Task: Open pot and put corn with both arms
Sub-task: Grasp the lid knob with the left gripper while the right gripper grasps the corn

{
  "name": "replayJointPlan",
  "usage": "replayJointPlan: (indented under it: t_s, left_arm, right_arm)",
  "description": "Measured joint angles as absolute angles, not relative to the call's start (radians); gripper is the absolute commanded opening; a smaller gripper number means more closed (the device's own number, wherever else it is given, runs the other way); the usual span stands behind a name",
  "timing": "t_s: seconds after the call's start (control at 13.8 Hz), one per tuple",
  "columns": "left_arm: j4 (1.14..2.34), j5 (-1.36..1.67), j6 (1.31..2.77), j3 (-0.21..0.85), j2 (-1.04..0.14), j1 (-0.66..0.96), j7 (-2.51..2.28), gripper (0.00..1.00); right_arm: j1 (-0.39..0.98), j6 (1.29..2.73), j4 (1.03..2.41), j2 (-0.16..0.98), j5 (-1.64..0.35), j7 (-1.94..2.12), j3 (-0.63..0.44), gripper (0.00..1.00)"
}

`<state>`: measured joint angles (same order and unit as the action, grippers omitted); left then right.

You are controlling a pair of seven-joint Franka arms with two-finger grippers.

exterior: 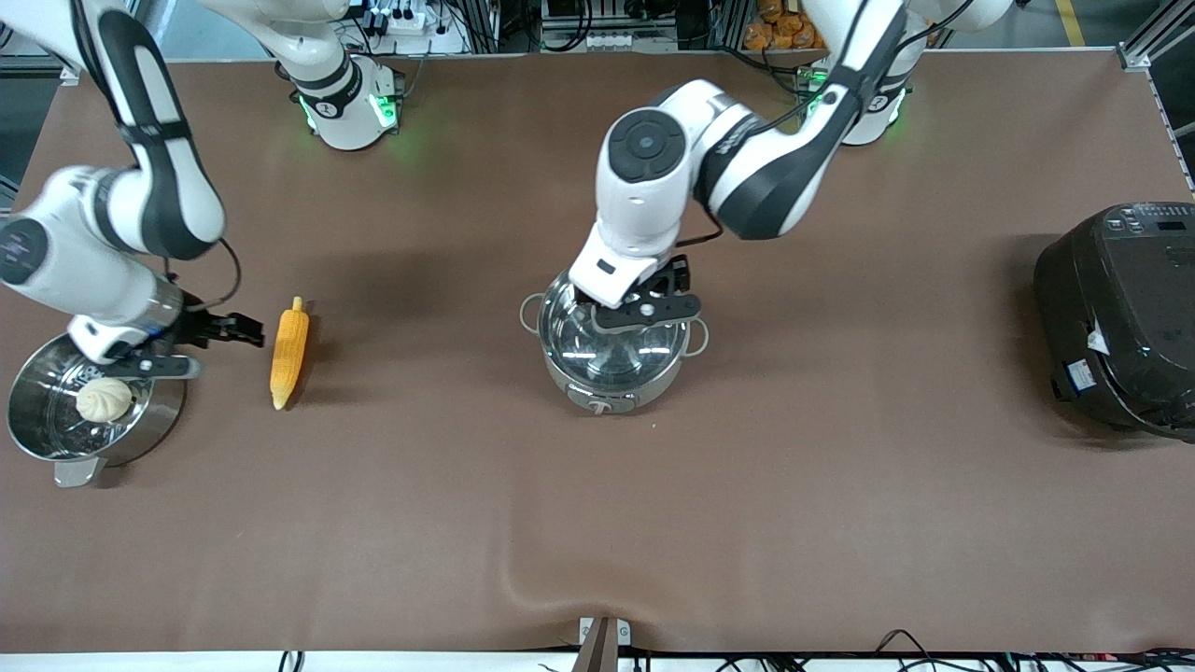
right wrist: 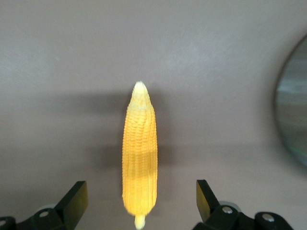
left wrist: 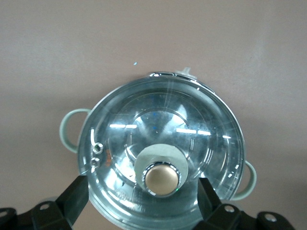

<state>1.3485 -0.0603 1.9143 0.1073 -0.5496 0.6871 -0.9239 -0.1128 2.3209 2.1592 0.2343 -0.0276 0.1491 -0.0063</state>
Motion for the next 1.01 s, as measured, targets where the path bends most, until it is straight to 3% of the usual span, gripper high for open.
replayJointPlan:
  t_s: [0.36, 0.65, 0.94, 1.01]
  left_arm:
    - [1.347, -0.102, 1.923, 0.098, -0.614, 0.737, -0.907, 1.00]
    - [1.347, -0.106, 1.923, 0.096, -0.620, 0.739, -0.781, 1.00]
    - [1.347, -0.106, 1.923, 0.097, -0.632, 0.740, -0.745, 1.00]
    - [1.347, -0.106, 1.924, 0.098, -0.638, 0.740, -0.745, 1.00]
  right_arm:
    - [-0.114, 2.465, 2.193, 0.365, -0.028, 0.172, -0.007, 0.98]
    - [-0.125, 2.484, 2.201, 0.402, -0.046, 0.171, -0.009, 0.55]
    - [-0.122, 2.469, 2.199, 0.399, -0.116, 0.170, 0.000, 0.00]
    - [-0.117, 2.454, 2.196, 0.397, -0.119, 0.164, 0.003, 0.00]
